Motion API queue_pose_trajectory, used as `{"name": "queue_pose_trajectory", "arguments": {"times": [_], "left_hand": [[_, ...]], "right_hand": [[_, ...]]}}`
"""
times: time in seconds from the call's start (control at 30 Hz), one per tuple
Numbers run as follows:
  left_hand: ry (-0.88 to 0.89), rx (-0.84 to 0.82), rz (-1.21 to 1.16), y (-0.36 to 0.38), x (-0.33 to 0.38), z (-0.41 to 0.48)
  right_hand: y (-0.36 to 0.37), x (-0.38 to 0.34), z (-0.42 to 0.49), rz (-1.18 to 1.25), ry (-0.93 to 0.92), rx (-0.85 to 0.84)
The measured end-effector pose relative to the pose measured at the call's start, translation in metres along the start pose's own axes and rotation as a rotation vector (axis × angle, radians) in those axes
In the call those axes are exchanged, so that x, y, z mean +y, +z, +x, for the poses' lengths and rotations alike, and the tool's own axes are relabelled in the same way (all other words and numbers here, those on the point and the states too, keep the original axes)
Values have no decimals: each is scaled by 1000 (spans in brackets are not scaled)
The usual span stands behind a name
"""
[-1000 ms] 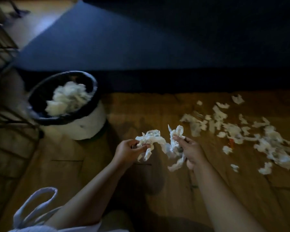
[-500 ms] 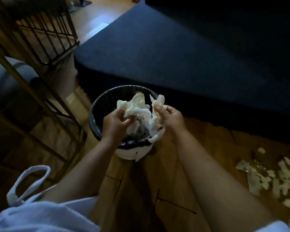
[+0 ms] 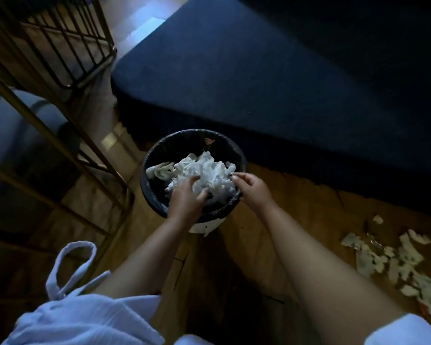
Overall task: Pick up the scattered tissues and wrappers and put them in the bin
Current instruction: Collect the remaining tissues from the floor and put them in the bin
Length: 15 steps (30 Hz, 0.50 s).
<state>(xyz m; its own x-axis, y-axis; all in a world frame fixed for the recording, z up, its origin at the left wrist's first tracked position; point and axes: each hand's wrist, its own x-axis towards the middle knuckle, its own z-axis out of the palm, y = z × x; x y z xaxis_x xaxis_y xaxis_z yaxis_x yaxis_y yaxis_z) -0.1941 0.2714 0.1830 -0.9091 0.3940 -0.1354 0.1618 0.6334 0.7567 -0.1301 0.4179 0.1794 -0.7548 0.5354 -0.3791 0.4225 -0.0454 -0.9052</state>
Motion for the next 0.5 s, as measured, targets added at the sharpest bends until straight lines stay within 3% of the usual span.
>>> {"name": "queue_pose_trajectory", "arguments": {"times": [0.13,0.23,0.5], "left_hand": [[65,-38,-20,30,16,-30],[81,-102,21,65,23,-63],[94,-277,91,180,47,-185]], "right_hand": [[-39,31,-33,-20,-42,80],[-71,68,-65,29,-4,177],[-187,190,-163,30,111,241]]}}
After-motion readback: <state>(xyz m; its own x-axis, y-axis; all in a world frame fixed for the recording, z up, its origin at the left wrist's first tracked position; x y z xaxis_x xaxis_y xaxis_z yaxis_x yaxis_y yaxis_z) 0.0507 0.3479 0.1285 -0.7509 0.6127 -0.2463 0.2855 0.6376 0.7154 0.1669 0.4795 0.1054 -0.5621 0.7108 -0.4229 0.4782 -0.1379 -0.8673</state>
